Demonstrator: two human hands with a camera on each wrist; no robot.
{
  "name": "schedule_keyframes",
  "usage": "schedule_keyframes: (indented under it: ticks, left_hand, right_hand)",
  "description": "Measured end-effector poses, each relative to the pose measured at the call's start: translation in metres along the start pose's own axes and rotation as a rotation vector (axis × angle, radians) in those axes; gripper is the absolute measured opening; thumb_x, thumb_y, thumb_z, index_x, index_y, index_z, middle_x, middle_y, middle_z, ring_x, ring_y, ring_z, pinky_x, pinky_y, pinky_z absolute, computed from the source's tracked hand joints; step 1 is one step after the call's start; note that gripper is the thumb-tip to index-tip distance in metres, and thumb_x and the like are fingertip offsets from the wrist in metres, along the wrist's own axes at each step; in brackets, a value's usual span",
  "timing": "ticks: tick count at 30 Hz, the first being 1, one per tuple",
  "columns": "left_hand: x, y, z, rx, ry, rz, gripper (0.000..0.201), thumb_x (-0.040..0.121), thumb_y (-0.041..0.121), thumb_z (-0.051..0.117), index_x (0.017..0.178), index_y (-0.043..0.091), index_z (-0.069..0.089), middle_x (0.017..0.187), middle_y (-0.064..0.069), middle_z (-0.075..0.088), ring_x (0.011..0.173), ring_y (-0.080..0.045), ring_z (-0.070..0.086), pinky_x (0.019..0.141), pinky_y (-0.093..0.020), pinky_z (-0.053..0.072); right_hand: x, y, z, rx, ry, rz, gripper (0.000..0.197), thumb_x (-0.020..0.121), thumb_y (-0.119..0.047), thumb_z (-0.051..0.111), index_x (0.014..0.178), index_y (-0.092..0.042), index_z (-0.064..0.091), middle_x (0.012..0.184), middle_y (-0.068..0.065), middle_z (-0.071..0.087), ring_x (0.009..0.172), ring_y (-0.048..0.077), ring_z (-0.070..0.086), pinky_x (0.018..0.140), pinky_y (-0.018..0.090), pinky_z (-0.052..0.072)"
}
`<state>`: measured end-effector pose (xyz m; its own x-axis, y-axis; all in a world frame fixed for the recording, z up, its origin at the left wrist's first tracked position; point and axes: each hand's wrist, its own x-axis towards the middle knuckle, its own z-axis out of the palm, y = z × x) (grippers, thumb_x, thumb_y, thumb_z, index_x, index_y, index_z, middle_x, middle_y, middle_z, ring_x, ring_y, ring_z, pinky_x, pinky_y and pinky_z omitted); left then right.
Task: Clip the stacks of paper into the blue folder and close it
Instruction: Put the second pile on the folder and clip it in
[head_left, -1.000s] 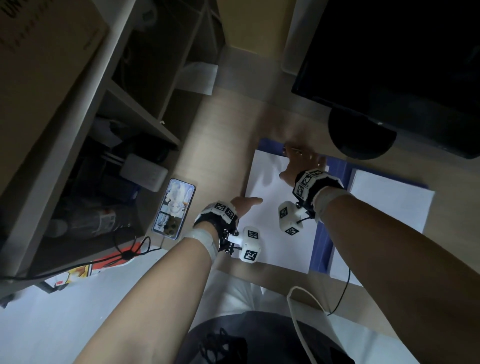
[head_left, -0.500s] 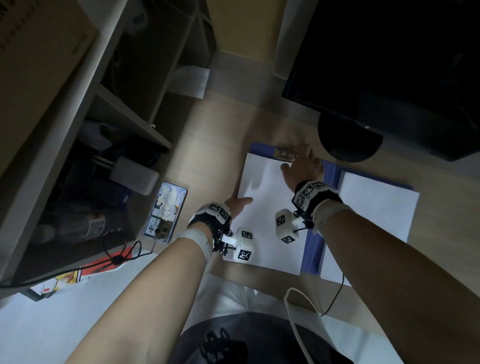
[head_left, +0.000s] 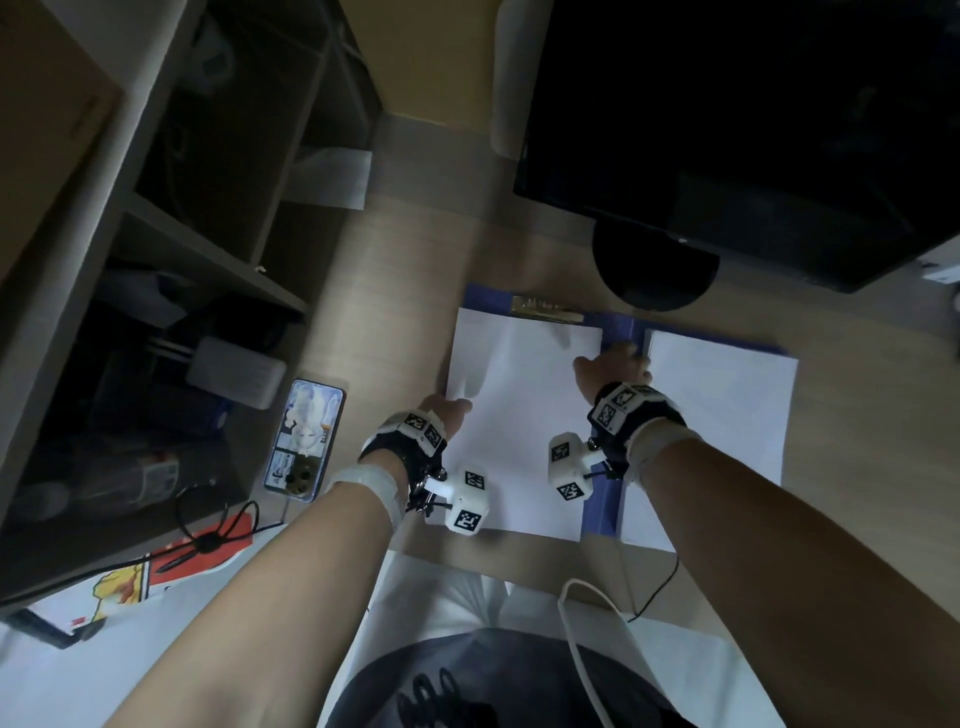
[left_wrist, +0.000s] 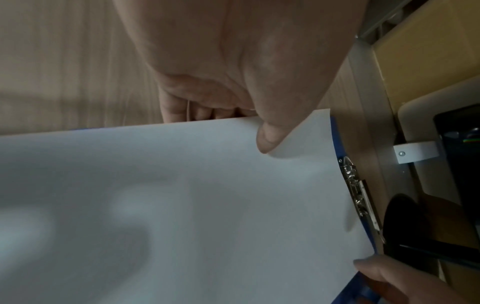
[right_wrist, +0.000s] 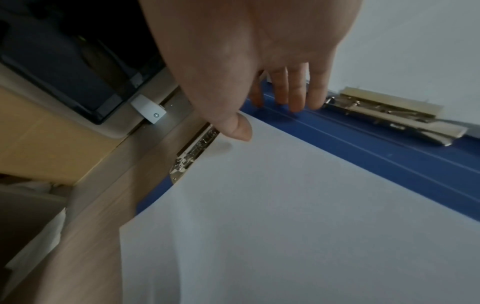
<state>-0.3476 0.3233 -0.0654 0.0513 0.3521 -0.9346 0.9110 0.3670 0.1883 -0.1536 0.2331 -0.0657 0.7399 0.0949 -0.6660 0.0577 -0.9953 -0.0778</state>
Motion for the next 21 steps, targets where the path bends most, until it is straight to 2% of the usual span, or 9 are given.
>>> schedule_keyframes:
  ticks: [3,5,8,11,14,15,18,20,21]
  left_hand:
    - [0.005,0.001,0.004,0.022,0.012,0.003,0.063,0.087,0.04,0.055,0.136,0.001,0.046,0.137,-0.02,0.054,0.122,-0.038,0.053,0.106,-0.044,0.041]
    - [0.0,0.006,0.005,0.063,0.007,0.02,0.06,0.091,0.035,0.052,0.14,0.001,0.042,0.141,-0.019,0.05,0.125,-0.038,0.05,0.107,-0.043,0.039]
    - [-0.003,0.007,0.003,0.107,0.044,0.072,0.054,0.094,0.026,0.051,0.14,0.0,0.041,0.141,-0.02,0.05,0.125,-0.037,0.051,0.106,-0.041,0.041]
    - [-0.002,0.002,-0.002,0.11,0.045,0.11,0.057,0.093,0.027,0.052,0.143,0.004,0.037,0.146,-0.016,0.046,0.131,-0.035,0.047,0.11,-0.041,0.038]
    - [0.002,-0.007,-0.004,0.044,0.053,0.136,0.059,0.092,0.028,0.056,0.143,0.005,0.036,0.147,-0.014,0.045,0.132,-0.033,0.047,0.112,-0.041,0.037]
    - [0.003,-0.009,-0.004,0.02,0.059,0.143,0.06,0.09,0.028,0.059,0.142,0.006,0.04,0.144,-0.014,0.049,0.129,-0.033,0.051,0.11,-0.043,0.04]
    - [0.006,-0.012,-0.008,-0.055,0.029,0.171,0.051,0.089,0.023,0.061,0.135,0.005,0.047,0.133,-0.014,0.058,0.118,-0.033,0.058,0.103,-0.042,0.046]
    - [0.006,-0.012,-0.01,-0.085,-0.006,0.173,0.049,0.09,0.021,0.06,0.134,0.005,0.047,0.133,-0.013,0.058,0.118,-0.032,0.058,0.102,-0.039,0.045]
    - [0.006,-0.012,-0.011,-0.089,-0.023,0.168,0.051,0.09,0.023,0.061,0.136,0.005,0.045,0.136,-0.012,0.057,0.12,-0.032,0.057,0.104,-0.04,0.044]
  right_hand:
    - [-0.001,0.006,0.009,0.069,-0.123,0.026,0.067,0.069,-0.043,0.051,0.122,-0.003,0.055,0.118,0.018,0.061,0.103,0.038,0.061,0.087,0.043,0.051]
    - [0.002,0.011,0.013,0.099,-0.175,0.034,0.071,0.062,-0.048,0.052,0.117,-0.003,0.058,0.109,0.014,0.066,0.096,0.036,0.064,0.085,0.042,0.052]
    - [-0.001,0.012,0.011,0.127,-0.214,0.017,0.075,0.06,-0.053,0.055,0.119,-0.007,0.058,0.109,0.011,0.066,0.095,0.035,0.064,0.09,0.046,0.052]
    - [0.008,0.015,0.013,0.156,-0.269,0.002,0.082,0.056,-0.058,0.057,0.122,-0.009,0.06,0.115,0.012,0.066,0.099,0.036,0.064,0.093,0.048,0.052]
    - [0.028,0.023,0.028,0.119,-0.281,0.075,0.119,0.036,-0.066,0.056,0.139,-0.006,0.045,0.13,0.016,0.057,0.112,0.04,0.059,0.098,0.053,0.047]
    - [0.03,0.024,0.031,0.119,-0.285,0.086,0.12,0.038,-0.066,0.056,0.141,-0.005,0.041,0.133,0.017,0.053,0.115,0.041,0.057,0.1,0.053,0.045]
    - [0.012,0.021,0.016,0.094,-0.292,0.056,0.099,0.058,-0.063,0.051,0.137,-0.005,0.045,0.132,0.018,0.049,0.116,0.039,0.054,0.103,0.049,0.042]
    - [0.0,0.022,0.005,0.123,-0.309,0.043,0.086,0.071,-0.059,0.055,0.136,-0.004,0.048,0.121,0.01,0.052,0.117,0.035,0.056,0.1,0.038,0.044]
    - [-0.002,0.024,0.003,0.136,-0.333,0.018,0.073,0.081,-0.051,0.056,0.135,-0.003,0.051,0.112,0.006,0.052,0.116,0.031,0.057,0.093,0.031,0.044]
